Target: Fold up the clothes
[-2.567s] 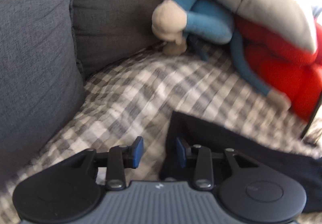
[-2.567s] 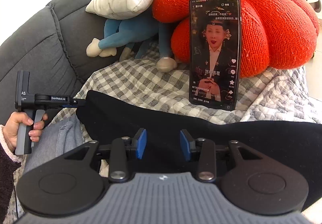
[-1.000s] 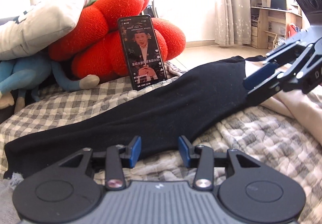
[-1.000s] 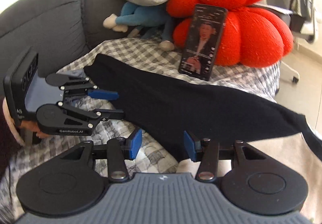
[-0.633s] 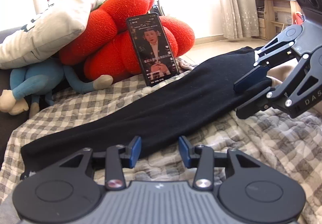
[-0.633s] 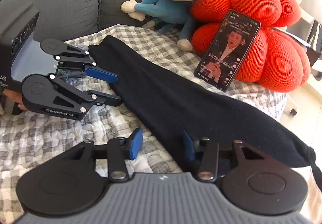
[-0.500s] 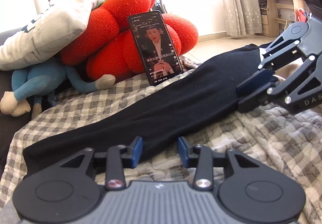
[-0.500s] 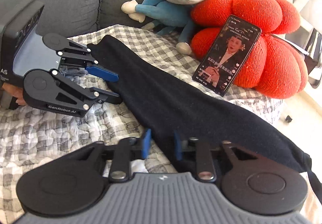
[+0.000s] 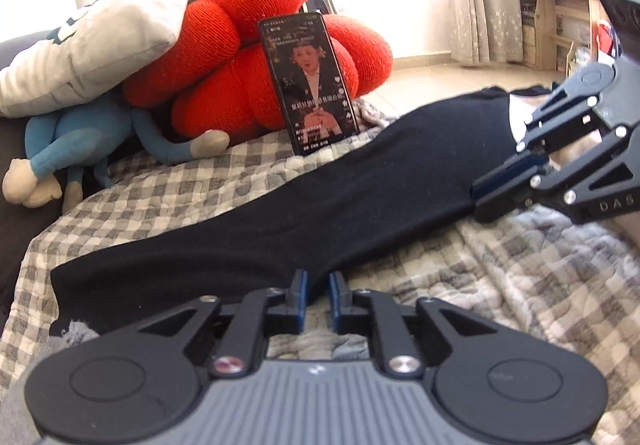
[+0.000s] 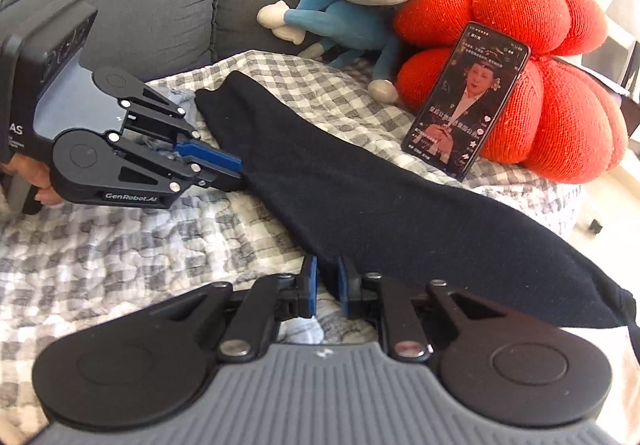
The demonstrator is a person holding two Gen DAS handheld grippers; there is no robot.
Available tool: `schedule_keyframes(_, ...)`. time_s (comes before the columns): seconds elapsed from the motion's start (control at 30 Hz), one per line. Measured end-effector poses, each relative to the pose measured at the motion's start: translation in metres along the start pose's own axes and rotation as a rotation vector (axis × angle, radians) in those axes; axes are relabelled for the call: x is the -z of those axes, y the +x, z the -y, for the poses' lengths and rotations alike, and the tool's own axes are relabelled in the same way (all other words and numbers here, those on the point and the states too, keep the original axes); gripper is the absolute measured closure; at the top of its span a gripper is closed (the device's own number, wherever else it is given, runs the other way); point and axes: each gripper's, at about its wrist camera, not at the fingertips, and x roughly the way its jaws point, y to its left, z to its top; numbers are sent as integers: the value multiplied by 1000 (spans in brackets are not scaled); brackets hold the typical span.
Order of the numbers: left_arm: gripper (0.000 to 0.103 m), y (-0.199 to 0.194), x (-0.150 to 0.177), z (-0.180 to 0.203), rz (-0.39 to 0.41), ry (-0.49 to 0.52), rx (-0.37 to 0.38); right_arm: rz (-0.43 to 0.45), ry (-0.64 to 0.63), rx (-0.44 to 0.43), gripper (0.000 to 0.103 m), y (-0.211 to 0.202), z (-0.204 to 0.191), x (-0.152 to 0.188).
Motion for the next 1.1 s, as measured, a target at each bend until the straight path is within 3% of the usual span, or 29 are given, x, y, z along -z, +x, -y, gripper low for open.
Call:
schedule_keyframes(0.13,61,-5,-5,-11,58,-126,57,-5,64,-82,85,-9,7,-2)
schedule_keyframes(0.23,61,4,-7,-17,37,-191,31,-17,125,-84,85,-11,9,-5)
schedule_keyframes(0.33,61,17,-5,-17,-64,-192,3,-40,165,-58,85,-17,12,-8)
schedule_keyframes(0.43,61,12,-7,-12,-88,-191,-12,-40,190,-46,84,-33,16,-10)
schedule_keyframes(0.6,58,-1,-14,4,-84,-194,-3,-34,238,6,65,-60,23,-8)
schedule_keyframes(0.83,57,-23,-27,40,-67,-238,157,-62,312,118,65,-106,32,9)
schedule_keyframes(1.1,59,-40,-18,78,-132,-284,336,-121,434,247,64,-164,36,52)
